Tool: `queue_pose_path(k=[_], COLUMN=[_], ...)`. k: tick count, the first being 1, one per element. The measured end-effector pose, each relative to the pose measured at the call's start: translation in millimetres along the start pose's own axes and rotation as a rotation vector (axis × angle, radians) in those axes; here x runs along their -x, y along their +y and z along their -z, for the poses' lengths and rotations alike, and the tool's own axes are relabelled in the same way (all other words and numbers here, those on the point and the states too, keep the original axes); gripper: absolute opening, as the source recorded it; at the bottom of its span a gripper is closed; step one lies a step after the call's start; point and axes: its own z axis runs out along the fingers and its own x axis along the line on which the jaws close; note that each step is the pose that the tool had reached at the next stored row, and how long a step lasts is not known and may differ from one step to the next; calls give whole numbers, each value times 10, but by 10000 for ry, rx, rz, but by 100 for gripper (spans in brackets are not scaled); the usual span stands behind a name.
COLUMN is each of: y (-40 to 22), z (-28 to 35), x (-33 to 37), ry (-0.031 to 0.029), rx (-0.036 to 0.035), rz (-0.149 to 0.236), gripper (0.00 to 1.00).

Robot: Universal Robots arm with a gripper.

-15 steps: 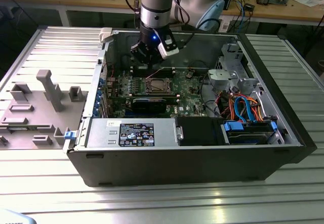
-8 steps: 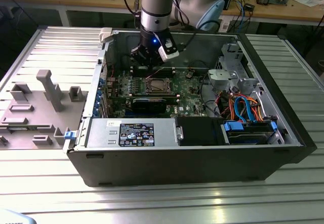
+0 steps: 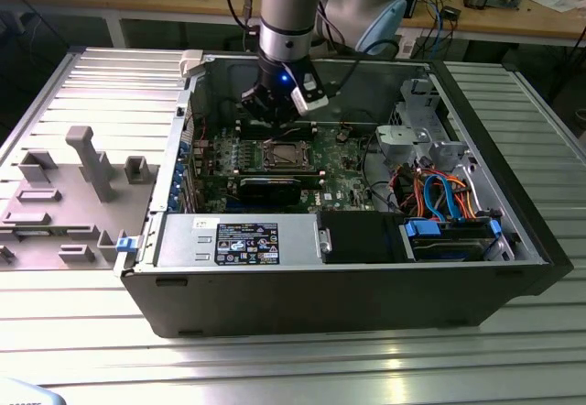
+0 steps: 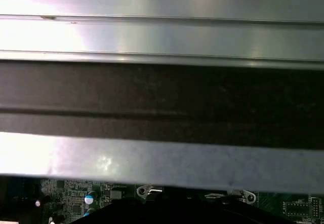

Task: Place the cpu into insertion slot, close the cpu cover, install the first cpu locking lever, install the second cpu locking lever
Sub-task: 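Install the first cpu locking lever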

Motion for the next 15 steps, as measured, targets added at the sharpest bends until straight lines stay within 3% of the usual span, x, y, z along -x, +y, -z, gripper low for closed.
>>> queue_pose_path(k=[15], y=[-14], z=[-66], x=[204], ry=[11], rx=[-1], rz=[39], gripper=[11])
